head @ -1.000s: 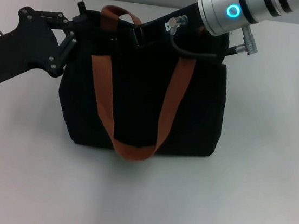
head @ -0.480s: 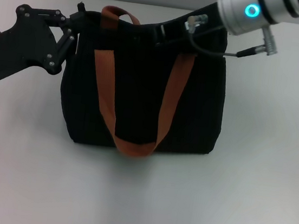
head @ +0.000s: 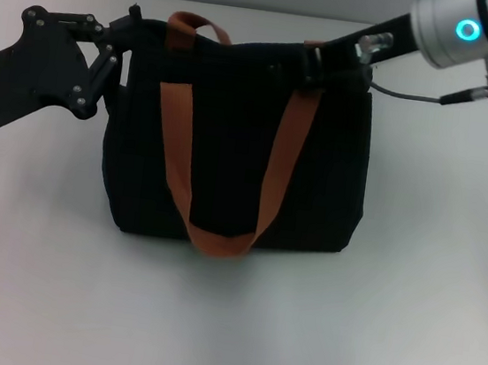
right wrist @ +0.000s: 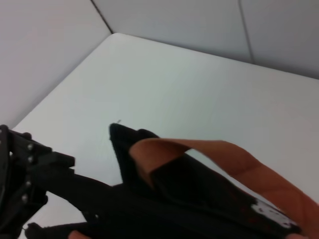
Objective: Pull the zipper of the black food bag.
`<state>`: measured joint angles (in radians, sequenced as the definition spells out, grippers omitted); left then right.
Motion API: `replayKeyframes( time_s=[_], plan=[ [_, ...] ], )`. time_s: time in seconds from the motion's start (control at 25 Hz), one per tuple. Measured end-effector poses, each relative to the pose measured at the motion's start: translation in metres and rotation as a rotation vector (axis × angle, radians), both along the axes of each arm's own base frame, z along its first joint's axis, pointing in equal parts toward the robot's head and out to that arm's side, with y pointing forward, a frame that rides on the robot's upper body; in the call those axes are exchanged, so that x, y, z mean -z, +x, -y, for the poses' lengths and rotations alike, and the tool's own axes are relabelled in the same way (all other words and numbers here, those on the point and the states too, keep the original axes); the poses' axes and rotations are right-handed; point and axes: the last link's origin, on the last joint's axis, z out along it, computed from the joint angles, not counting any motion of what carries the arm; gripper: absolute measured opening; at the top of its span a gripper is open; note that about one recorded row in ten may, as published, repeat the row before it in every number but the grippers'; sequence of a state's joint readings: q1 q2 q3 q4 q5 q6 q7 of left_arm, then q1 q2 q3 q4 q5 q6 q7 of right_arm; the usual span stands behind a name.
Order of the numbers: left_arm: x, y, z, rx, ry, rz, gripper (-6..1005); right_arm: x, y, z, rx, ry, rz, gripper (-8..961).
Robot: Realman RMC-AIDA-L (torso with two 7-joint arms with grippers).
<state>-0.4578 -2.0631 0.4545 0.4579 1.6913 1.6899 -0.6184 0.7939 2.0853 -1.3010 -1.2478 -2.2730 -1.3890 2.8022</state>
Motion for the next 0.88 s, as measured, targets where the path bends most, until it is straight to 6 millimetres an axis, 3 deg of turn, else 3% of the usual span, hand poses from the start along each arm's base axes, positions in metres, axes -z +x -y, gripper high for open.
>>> replayKeyframes(
  time_s=[0.52, 0.88],
  plan=[
    [0.000, -0.002, 0.001, -0.012, 0.003, 0.003, 29, -0.028, 0.025, 0.003, 0.058, 0.089, -0.028, -6],
    [0.000, -0.003, 0.001, -0.014, 0.003, 0.002, 29, -0.039, 0.022, 0.008, 0.002, 0.085, -0.149, -3]
  ],
)
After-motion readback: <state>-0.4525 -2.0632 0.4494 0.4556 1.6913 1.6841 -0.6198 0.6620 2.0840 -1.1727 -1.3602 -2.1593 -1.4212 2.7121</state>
